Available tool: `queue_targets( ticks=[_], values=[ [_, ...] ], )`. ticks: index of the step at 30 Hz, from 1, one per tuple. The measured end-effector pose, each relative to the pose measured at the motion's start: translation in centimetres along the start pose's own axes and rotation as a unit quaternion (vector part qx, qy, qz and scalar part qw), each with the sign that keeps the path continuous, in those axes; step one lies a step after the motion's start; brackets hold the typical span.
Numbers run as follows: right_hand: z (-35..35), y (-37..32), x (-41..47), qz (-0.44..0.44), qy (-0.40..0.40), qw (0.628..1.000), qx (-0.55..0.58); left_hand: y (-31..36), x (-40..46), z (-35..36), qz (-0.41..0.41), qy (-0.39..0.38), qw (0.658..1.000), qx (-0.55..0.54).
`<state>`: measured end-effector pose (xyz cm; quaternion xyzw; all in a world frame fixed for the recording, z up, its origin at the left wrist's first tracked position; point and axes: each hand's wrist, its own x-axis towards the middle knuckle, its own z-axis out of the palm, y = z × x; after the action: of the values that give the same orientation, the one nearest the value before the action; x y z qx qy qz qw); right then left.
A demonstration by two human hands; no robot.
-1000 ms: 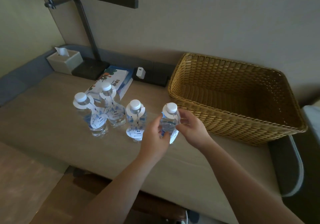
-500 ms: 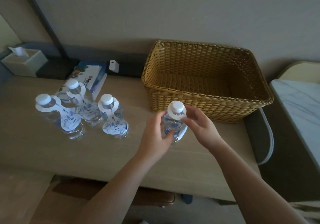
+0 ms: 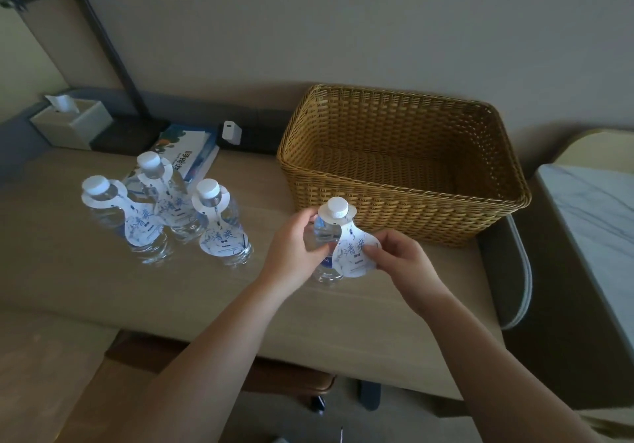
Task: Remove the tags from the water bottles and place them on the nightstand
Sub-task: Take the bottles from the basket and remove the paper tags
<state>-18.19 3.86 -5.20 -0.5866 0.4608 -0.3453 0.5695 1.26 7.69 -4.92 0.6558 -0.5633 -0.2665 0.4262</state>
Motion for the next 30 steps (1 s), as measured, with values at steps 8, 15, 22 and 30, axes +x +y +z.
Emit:
queue_targets(
  ticks=[8, 15, 22, 30],
  values=[
    [0.5, -4.1, 0.0, -0.069, 0.009, 0.996, 0.056, -0.4, -0.6, 0.0, 0.013, 0.017, 1.000, -0.019],
    [-2.1, -0.3, -1.4, 0.030, 0.116, 0.991, 0.056, -1.3, -0.8, 1.0, 0.047, 0.044, 0.998, 0.001],
    [-4.8, 6.8, -2.7, 0.130, 0.218, 0.960, -0.118, -1.3, -1.3, 1.7, 0.043, 0.066, 0.997, -0.006],
    [-5.2, 10.0, -3.9, 0.111, 0.280, 0.910, -0.285, -1.2, -1.6, 2.6, 0.029, 0.080, 0.996, -0.005]
  ],
)
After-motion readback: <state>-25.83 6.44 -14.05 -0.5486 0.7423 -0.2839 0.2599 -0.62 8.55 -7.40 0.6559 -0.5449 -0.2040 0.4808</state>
